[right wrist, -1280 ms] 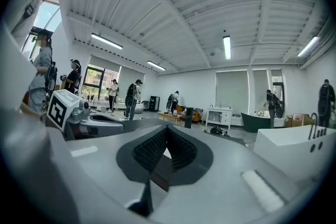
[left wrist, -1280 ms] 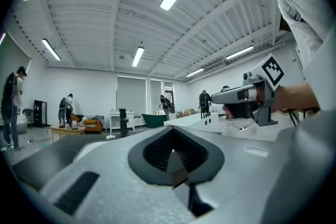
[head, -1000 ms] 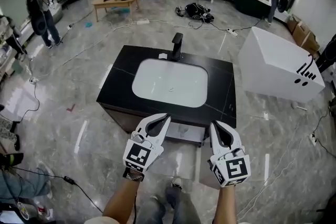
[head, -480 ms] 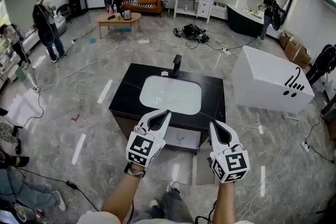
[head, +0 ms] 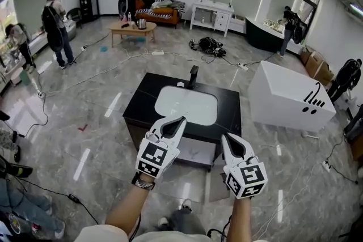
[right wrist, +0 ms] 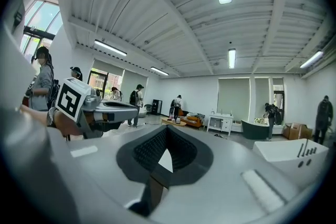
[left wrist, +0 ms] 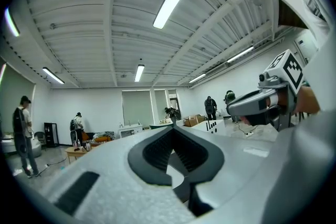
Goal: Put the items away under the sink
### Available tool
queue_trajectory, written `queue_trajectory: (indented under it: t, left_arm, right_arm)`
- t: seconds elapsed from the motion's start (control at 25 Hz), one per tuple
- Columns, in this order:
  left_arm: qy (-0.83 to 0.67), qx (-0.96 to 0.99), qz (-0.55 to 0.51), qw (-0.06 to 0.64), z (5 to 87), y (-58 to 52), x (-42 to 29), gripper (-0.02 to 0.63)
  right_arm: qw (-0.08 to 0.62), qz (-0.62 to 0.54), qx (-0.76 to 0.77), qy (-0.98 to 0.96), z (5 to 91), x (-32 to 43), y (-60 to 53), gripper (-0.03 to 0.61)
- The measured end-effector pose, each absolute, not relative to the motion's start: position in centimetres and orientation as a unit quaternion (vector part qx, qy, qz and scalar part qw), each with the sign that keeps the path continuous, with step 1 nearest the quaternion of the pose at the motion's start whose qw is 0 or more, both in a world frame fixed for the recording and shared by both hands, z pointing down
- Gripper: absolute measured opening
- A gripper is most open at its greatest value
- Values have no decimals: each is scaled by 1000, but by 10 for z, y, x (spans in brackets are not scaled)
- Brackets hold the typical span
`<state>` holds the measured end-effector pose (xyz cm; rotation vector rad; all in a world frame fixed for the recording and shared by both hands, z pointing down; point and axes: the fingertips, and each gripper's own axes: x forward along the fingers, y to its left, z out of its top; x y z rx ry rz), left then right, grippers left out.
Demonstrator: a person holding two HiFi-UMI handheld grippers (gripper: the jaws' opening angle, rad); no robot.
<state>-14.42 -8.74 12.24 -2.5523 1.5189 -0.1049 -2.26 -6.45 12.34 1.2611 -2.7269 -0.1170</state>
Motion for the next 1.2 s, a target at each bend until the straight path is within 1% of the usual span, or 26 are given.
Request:
queue_trajectory:
  t: [0.12, 0.28, 0.48, 0.64, 1.2]
  left_arm:
    - [507, -856, -32, 97, 113, -75, -143, 5]
    - [513, -851, -18, 106, 95, -54, -146, 5]
    - [513, -851, -24, 112, 84, -29, -142, 5]
    - [507, -853, -31, 118, 85, -16, -136, 5]
    - [510, -853, -35, 105, 96, -11, -130, 5]
  right_arm:
    - [54, -34, 413, -908, 115, -26, -54, 6]
    - [48, -48, 412, -909, 97, -29, -35, 6]
    - [47, -63, 412, -908, 87, -30, -13, 6]
    - [63, -71, 412, -906, 94, -30, -2, 5]
    - [64, -67, 417, -904, 94, -18, 0, 5]
